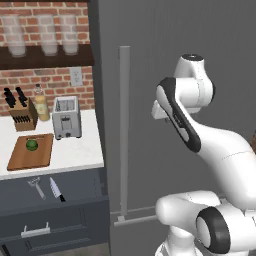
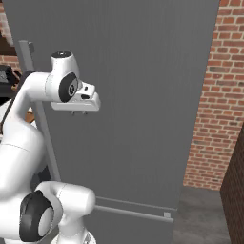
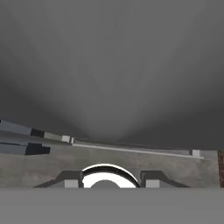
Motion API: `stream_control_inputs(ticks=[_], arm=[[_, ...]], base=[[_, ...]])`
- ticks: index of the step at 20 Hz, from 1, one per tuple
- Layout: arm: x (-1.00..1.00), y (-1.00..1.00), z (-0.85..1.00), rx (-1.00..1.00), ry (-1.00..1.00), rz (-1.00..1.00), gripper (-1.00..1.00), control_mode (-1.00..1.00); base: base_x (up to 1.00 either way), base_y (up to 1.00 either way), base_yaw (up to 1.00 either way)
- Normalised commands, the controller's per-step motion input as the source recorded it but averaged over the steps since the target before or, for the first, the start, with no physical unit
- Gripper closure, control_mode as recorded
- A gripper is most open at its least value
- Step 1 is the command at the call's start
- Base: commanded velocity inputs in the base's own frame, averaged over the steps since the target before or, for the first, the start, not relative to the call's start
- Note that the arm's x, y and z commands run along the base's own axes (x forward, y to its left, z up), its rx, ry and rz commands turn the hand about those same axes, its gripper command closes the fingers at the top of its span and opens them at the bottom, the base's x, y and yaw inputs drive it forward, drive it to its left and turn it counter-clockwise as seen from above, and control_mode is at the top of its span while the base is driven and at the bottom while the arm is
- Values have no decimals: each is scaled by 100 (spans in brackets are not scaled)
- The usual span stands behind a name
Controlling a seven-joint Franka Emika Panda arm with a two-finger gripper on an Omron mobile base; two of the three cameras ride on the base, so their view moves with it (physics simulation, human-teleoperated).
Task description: Place the appropriate cutting tool for cutting the avocado skin on the cutting board.
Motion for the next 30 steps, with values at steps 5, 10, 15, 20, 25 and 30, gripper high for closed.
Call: stream_control_inputs(ticks=[5, 10, 15, 20, 25, 30], arm=[[-30, 19, -2, -7, -12, 0, -100, -100], [-80, 90, -43, -18, -14, 0, -100, -100], [-54, 100, -54, -17, 0, -1, -100, -100], [-22, 32, -27, -2, -2, -2, -100, -100], [11, 3, -8, 3, 0, -5, -100, -100], [33, 36, -12, 0, 8, -1, -100, -100]], base=[[0, 0, 0], [0, 0, 0], [0, 0, 0], [0, 0, 0], [0, 0, 0], [0, 0, 0]])
